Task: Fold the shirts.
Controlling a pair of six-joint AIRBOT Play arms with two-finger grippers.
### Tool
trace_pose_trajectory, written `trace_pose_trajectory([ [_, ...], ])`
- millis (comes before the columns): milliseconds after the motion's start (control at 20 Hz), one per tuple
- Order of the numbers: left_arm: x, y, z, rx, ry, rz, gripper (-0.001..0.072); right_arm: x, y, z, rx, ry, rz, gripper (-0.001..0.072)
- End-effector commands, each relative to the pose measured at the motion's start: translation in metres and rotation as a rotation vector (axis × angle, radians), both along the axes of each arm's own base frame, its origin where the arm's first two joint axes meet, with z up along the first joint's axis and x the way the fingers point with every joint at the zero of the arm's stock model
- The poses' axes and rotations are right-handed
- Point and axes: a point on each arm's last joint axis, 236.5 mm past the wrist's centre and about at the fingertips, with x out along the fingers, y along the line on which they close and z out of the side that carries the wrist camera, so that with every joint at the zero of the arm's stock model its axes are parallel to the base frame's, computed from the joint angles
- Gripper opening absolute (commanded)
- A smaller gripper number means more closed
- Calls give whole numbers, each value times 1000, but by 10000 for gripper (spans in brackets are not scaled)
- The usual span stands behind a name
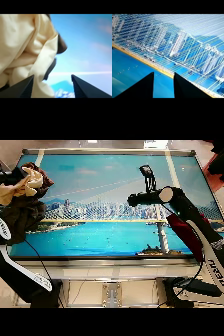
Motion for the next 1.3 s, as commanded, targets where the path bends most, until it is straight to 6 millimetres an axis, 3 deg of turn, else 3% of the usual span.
trace_pose_trajectory([
  [0,-53,48,-30,457,353,-19,660,-1,-4,-3,-29,-2,10,312],
  [150,-29,29,-20,553,301,-53,657,-1,-4,-3,-30,-2,11,312],
  [300,-10,38,6,700,231,57,657,-3,-4,-5,-56,-11,51,311],
  [400,-9,32,8,744,245,31,654,-3,-4,-5,-62,-15,57,311],
  [550,-4,17,-7,670,237,14,651,-3,-4,-5,-71,-24,73,311],
  [800,5,16,-44,612,246,55,637,-4,-3,-5,-71,-23,74,311],
  [850,9,15,-49,597,231,73,542,-4,-3,-5,-71,-23,74,311],
  [900,15,15,-51,581,202,93,377,-4,-3,-5,-71,-23,74,311],
  [950,22,13,-49,563,163,115,95,-4,-4,-5,-71,-23,74,311],
  [1000,29,9,-44,542,123,123,10,-4,-4,-5,-72,-24,74,310],
  [1150,36,-19,-25,492,80,109,9,-3,-4,-5,-71,-25,73,309],
  [1250,41,-62,8,452,19,59,9,-2,-6,-3,-76,-31,71,301],
])
